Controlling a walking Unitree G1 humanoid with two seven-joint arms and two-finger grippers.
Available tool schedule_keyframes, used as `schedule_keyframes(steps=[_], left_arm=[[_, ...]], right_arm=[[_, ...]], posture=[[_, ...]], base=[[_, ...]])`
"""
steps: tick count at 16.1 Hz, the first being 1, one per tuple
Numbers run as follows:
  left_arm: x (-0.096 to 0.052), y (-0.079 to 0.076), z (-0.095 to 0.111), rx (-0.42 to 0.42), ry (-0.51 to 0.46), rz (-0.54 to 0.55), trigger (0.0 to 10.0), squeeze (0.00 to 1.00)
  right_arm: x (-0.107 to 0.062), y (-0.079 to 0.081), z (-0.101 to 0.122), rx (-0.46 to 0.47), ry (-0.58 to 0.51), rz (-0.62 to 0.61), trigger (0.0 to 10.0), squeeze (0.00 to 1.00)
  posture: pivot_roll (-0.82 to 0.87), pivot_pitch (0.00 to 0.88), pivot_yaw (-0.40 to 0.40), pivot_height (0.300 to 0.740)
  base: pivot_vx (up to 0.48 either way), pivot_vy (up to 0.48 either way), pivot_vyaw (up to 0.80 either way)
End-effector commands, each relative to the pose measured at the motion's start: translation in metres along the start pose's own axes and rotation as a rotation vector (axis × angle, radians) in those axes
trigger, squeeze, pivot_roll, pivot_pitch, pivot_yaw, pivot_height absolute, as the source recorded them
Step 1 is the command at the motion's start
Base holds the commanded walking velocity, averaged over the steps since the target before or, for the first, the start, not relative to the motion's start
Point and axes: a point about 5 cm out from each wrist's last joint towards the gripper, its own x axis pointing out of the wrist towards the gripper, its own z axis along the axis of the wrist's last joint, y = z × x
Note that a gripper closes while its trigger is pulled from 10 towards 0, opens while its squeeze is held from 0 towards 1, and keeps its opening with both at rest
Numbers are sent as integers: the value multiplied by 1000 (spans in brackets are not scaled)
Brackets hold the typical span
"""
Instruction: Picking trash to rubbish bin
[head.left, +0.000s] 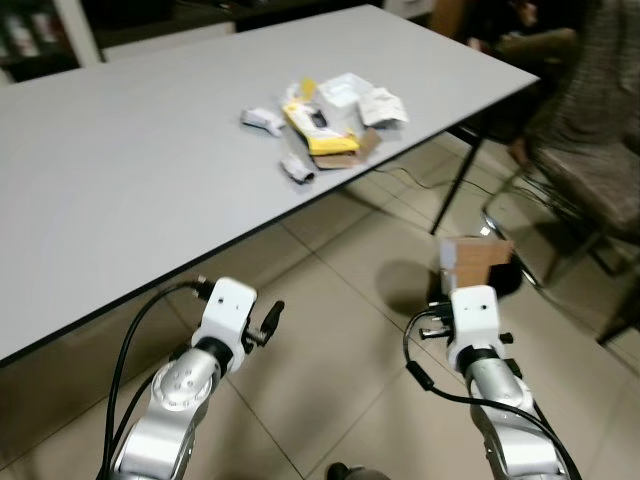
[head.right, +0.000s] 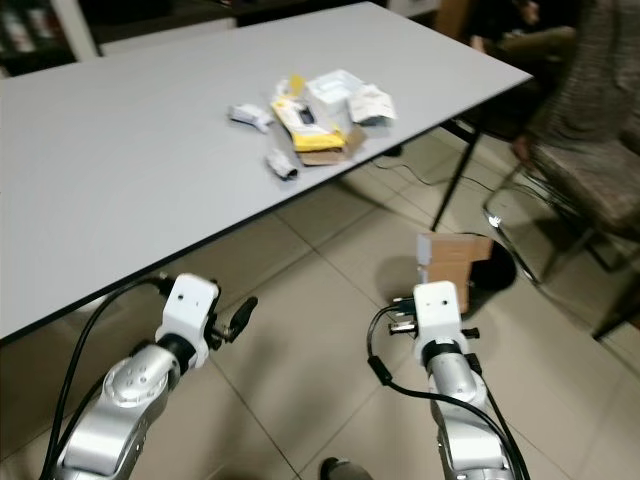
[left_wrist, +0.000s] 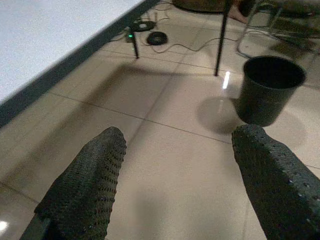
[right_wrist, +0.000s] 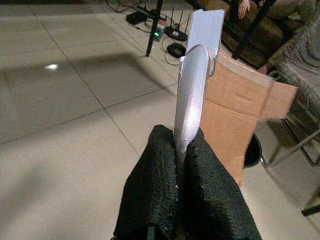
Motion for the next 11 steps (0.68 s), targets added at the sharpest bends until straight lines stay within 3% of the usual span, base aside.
schedule_keyframes(steps=[1, 11], left_arm=[[-2, -2, -3, -11, -3, -14, 10000, 0], [-8, -4, -9, 3, 0, 59, 10000, 0]], right_arm=[[-1, -1, -4, 7, 3, 9, 10000, 0], [-3, 2, -11, -5, 2, 75, 10000, 0]], posture=[[-15, 80, -72, 740], [-7, 103, -133, 740]], base=[[0, 0, -800], [0, 0, -800]])
